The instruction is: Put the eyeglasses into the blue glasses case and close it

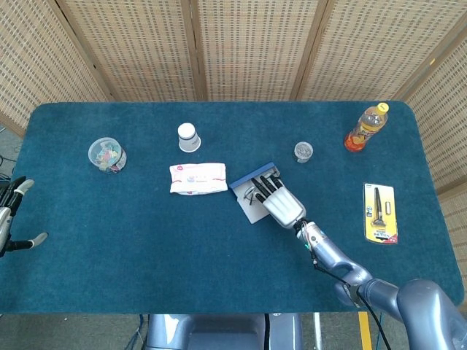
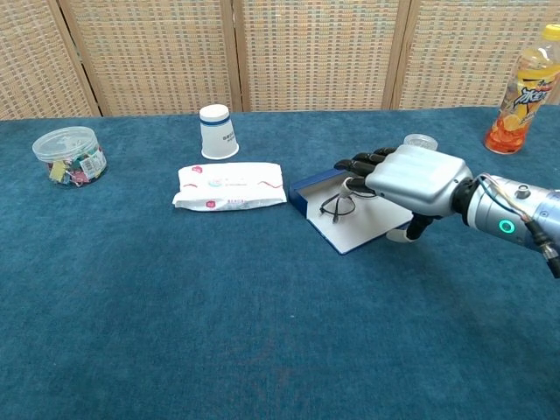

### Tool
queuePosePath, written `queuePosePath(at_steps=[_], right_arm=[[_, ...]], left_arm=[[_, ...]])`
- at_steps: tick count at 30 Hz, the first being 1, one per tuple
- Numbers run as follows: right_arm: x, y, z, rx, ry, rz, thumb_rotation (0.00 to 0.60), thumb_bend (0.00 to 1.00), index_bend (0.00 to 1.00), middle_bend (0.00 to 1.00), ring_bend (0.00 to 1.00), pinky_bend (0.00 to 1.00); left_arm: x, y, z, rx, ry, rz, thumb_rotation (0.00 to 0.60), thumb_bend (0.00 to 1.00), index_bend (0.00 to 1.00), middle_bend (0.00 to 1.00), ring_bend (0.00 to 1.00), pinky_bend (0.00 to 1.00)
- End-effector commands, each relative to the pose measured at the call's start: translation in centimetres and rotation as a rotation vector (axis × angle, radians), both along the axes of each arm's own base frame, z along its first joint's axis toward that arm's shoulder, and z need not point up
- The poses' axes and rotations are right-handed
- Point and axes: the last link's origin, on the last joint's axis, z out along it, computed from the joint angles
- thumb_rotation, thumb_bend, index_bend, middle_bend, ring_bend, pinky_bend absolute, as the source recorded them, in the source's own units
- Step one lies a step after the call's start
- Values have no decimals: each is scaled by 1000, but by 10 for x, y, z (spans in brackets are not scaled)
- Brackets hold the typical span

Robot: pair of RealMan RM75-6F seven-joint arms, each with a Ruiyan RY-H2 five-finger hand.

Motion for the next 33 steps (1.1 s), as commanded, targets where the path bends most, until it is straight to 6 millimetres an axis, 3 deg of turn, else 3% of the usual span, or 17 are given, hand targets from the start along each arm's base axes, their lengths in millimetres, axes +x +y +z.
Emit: queuePosePath(at_steps=[1,24,33], right_arm=[[-3,1,-3,5,0,-4,600,337,201,0,0,133],[-4,-5,-15,-15,-8,-21,600,337,216,0,0,154],[-2,-8,-19,-41,-25,-32,600,461,237,0,0,172]], left_arm=[[0,0,0,0,1,1,600,117,0,0,0,0],[0,1,-1,-4,3,4,600,118,0,0,0,0],[0,1,-1,-6,4,6,600,117,0,0,0,0]])
